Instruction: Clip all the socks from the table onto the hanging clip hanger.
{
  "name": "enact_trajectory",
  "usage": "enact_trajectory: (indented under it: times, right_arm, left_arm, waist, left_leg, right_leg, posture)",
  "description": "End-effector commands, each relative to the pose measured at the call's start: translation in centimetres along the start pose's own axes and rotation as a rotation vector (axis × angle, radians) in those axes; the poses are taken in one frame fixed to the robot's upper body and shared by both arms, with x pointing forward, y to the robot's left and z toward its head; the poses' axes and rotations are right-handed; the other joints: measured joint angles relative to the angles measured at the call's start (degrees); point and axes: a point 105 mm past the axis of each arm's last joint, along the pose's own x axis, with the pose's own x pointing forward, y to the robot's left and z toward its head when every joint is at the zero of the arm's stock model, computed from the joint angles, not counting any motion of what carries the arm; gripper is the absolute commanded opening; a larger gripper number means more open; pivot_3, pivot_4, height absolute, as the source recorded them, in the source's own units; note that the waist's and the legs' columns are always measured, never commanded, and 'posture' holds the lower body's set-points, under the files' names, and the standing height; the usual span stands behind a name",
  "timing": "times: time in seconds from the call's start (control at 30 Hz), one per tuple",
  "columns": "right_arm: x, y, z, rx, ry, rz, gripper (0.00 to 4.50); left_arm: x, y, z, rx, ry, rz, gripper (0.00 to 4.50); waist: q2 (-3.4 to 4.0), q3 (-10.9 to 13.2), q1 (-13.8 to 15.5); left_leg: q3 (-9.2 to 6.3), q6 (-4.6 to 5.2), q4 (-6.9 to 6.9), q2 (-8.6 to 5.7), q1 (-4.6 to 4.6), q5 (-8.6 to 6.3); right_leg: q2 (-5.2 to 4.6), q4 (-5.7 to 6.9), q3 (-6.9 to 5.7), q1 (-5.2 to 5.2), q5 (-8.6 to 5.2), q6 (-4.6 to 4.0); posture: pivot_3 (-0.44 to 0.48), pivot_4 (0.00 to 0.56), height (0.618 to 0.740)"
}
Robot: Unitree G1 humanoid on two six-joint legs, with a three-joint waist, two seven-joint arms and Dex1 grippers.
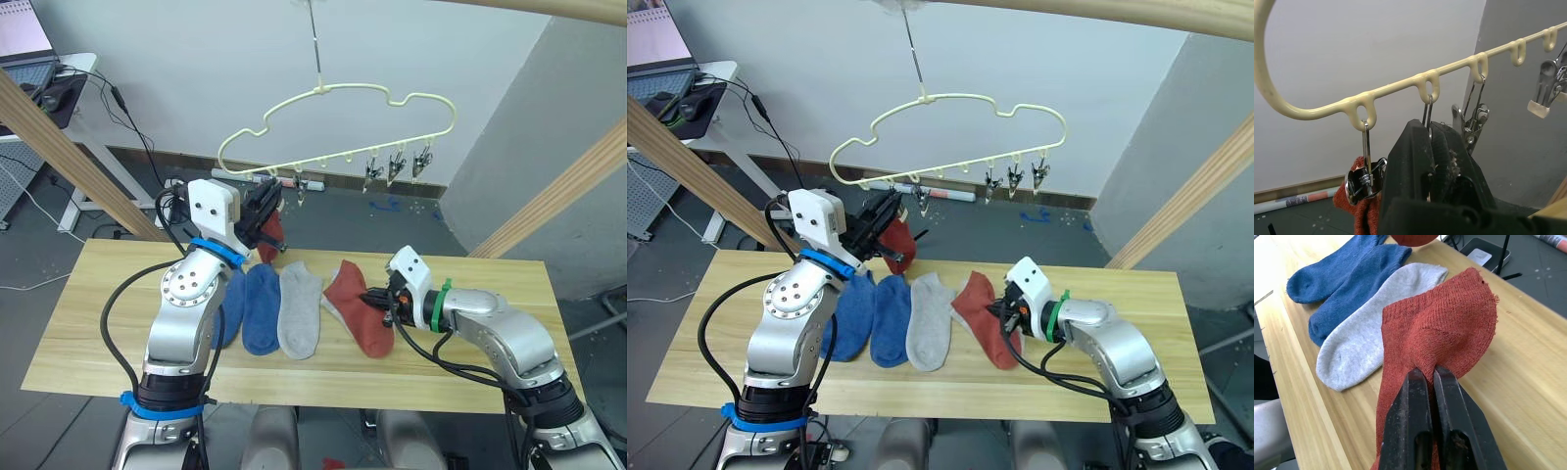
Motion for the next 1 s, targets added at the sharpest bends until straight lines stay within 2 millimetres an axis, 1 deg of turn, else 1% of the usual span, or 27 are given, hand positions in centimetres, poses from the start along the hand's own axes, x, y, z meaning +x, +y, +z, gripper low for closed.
enact_trajectory:
  times: [0.03,0.07,0.1,0.13,0.23,0.27,0.43,0.5,0.67,0.77,1.0]
  right_arm:
    - [0.6,0.9,0.9,-0.024,-0.035,0.032,0.05]
    - [0.7,0.9,1.0,-0.031,-0.036,0.033,0.05]
    - [0.8,1.0,0.9,-0.037,-0.035,0.033,0.52]
    - [0.9,0.9,0.8,-0.045,-0.032,0.030,0.69]
    - [1.1,0.5,0.6,-0.076,-0.027,-0.003,1.72]
    - [1.2,0.2,0.6,-0.088,-0.026,-0.014,1.99]
    - [1.9,0.0,0.6,-0.096,-0.035,-0.032,1.99]
    - [2.2,0.0,0.4,-0.089,-0.029,-0.038,1.99]
    - [2.9,-0.7,-1.6,-0.076,0.033,-0.076,1.99]
    - [3.3,-0.9,-2.5,-0.077,0.050,-0.086,1.99]
    - [4.5,-0.5,-2.4,-0.037,0.033,-0.077,1.99]
  left_arm:
    - [-0.2,-0.2,0.1,0.004,-0.005,-0.005,0.00]
    - [-0.3,-0.2,0.1,0.004,-0.004,-0.005,0.00]
    - [-0.3,-0.2,0.1,0.005,-0.003,-0.005,0.00]
    - [-0.3,-0.1,0.0,0.005,-0.002,-0.004,0.00]
    - [-0.3,-0.1,0.1,0.006,-0.002,-0.003,0.00]
    - [-0.3,-0.1,0.1,0.005,-0.002,-0.003,0.00]
    - [-0.4,-0.1,0.1,0.005,0.000,-0.004,0.00]
    - [-0.4,-0.2,0.1,0.005,0.000,-0.004,0.00]
    - [-0.4,-0.3,0.1,0.005,-0.001,-0.005,0.00]
    - [-0.4,-0.3,0.1,0.005,0.000,-0.007,0.00]
    - [-0.4,-0.4,0.2,0.004,-0.003,-0.009,0.00]
  waist:
    - [0.00,0.0,0.0]
    - [0.00,0.0,0.0]
    - [0.00,0.0,0.0]
    - [0.00,0.0,0.0]
    - [0.00,0.0,0.0]
    - [0.00,0.0,0.0]
    - [0.00,0.0,0.0]
    - [0.00,0.0,0.0]
    - [0.00,0.0,0.0]
    - [0.00,0.0,0.0]
    - [0.00,0.0,0.0]
  left_leg:
    - [0.00,0.00,0.00,0.00,0.00,0.00]
    - [0.00,0.00,0.00,0.00,0.01,0.00]
    - [0.00,0.00,0.00,0.01,0.01,0.00]
    - [0.00,0.00,0.00,0.01,0.00,0.00]
    - [0.00,0.00,0.00,-0.01,0.00,0.00]
    - [0.01,0.00,0.00,-0.01,0.00,0.00]
    - [0.00,0.00,0.00,0.01,0.02,0.00]
    - [0.00,0.00,0.00,0.01,0.02,0.00]
    - [0.00,0.00,0.00,0.00,0.03,0.00]
    - [0.00,0.00,-0.01,0.00,0.03,0.00]
    - [0.00,0.00,-0.02,0.02,0.05,0.00]
  right_leg:
    - [0.00,0.00,0.00,0.00,0.00,0.00]
    - [0.00,0.00,0.00,0.00,0.00,0.00]
    - [0.00,0.00,-0.01,0.00,0.00,0.00]
    - [0.00,0.00,-0.01,0.00,0.00,0.00]
    - [-0.01,-0.02,0.00,0.02,-0.01,0.01]
    - [-0.01,-0.02,0.00,0.02,-0.01,0.01]
    - [0.00,-0.01,0.00,0.02,-0.01,0.02]
    - [0.00,-0.02,0.00,0.02,-0.01,0.02]
    - [0.00,-0.04,0.00,0.05,-0.02,0.03]
    - [0.00,-0.05,0.00,0.05,-0.02,0.03]
    - [0.01,-0.03,0.00,0.05,-0.02,0.03]
  posture:
    - [0.095,0.318,0.740]
    - [0.095,0.318,0.740]
    - [0.095,0.318,0.740]
    - [0.095,0.318,0.740]
    - [0.098,0.320,0.740]
    - [0.098,0.320,0.740]
    - [0.099,0.321,0.740]
    - [0.099,0.321,0.740]
    - [0.099,0.321,0.740]
    - [0.099,0.321,0.740]
    - [0.099,0.321,0.740]
